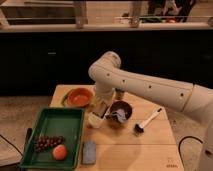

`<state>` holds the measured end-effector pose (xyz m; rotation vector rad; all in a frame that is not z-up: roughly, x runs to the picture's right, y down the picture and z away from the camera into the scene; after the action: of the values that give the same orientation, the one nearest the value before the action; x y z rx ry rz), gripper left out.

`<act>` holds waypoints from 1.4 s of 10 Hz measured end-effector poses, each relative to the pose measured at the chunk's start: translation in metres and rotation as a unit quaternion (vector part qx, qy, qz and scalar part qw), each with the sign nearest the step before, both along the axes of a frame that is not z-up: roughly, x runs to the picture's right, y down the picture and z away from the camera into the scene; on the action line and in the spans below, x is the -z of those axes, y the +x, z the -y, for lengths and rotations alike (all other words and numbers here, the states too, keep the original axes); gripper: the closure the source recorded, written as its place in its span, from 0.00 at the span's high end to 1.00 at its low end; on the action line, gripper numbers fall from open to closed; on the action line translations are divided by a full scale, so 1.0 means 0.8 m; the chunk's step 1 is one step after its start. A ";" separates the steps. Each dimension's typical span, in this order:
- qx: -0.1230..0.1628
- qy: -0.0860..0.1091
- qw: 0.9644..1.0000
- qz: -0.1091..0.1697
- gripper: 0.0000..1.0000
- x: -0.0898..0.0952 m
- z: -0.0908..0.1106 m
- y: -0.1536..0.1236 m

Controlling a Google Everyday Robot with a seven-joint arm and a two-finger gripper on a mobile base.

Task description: Place eraser in paper cup

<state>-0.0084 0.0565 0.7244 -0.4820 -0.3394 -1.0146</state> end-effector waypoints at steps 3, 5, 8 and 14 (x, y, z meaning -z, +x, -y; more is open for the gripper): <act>0.045 -0.029 0.997 0.047 0.02 -0.001 -0.013 -0.022; 0.062 -0.041 0.996 0.056 0.02 -0.004 -0.018 -0.026; 0.089 -0.056 0.992 0.064 0.02 -0.009 -0.022 -0.034; 0.131 -0.087 0.984 0.077 0.02 -0.025 -0.037 -0.047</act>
<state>-0.0462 0.0864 0.7448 -0.6186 -0.5159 -1.2889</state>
